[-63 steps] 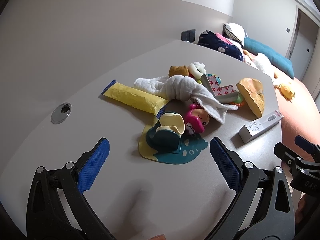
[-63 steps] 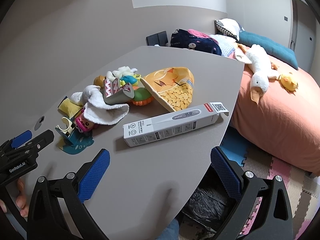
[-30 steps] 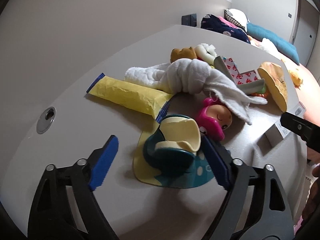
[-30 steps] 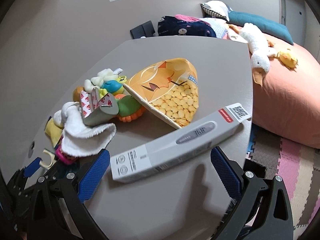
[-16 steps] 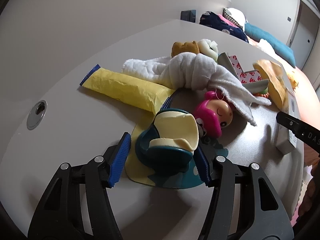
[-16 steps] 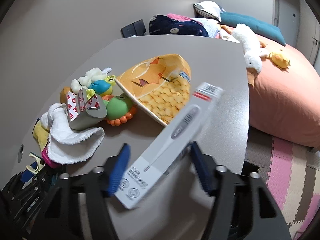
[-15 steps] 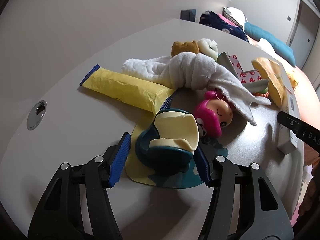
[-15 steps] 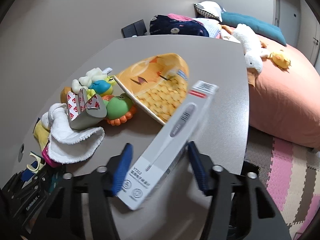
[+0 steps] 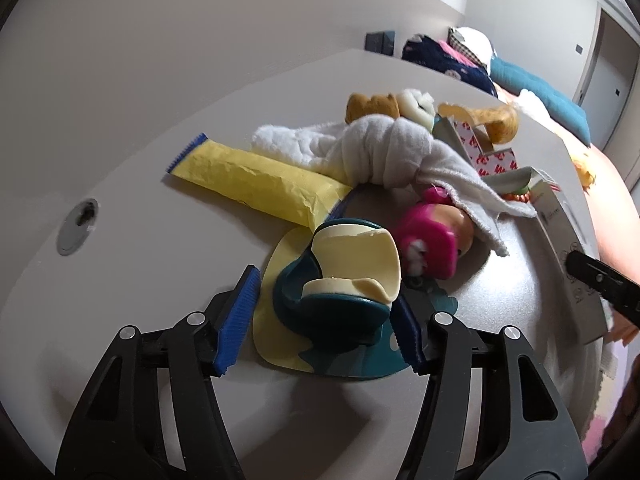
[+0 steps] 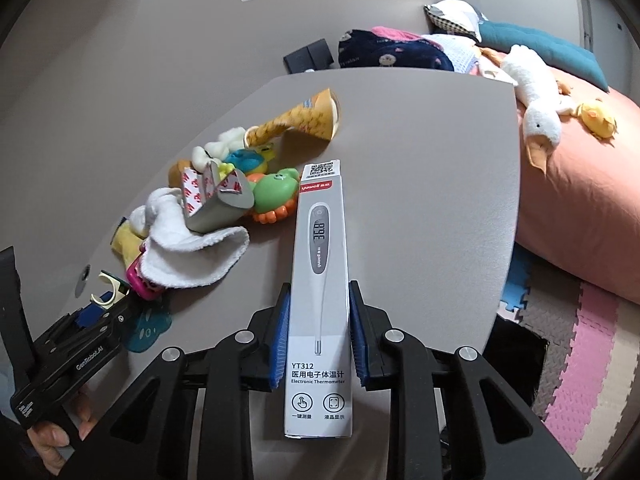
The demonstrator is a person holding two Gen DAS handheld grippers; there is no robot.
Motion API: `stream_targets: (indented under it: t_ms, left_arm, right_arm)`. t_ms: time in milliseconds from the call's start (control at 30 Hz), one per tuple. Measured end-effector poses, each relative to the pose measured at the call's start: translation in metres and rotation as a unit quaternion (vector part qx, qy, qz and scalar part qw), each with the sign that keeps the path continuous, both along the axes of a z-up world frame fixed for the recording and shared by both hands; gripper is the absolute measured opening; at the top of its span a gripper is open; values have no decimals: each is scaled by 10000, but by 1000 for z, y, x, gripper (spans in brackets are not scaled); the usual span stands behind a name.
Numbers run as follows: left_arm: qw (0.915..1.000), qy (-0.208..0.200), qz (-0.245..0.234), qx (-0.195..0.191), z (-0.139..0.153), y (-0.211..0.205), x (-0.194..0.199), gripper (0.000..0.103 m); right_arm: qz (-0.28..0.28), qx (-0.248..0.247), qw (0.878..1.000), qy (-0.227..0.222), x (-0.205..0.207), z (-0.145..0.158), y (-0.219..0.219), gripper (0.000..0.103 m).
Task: Collect trash
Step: 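Grasp the white thermometer box with the right tool while the left tool grasps the teal potty toy, then carry both held items over the black bin and open both tools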
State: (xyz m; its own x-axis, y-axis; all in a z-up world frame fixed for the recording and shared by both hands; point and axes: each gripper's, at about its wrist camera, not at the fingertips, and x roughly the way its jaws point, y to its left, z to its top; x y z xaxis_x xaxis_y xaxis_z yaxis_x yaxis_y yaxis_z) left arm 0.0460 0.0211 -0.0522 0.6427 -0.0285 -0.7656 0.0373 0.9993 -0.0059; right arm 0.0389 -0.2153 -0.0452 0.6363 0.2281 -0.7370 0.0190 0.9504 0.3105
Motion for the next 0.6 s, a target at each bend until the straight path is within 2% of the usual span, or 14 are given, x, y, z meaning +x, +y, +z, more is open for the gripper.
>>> stream_targets:
  t_ms: [200,367,600]
  left_arm:
    - [9999,-71,117,55,8,0,-13,60]
    - [9991,-286,271,130,23,-3,-24,60]
    - [9983,-521,253,-9,48,-17,-43,60]
  right_arm:
    - [-23,66,9999,-128,-11,12,-12,28]
    - [-47,127,9997,-216,-21,21,-25,28]
    - [-39,138,9991,-391,-39,35,-40,28]
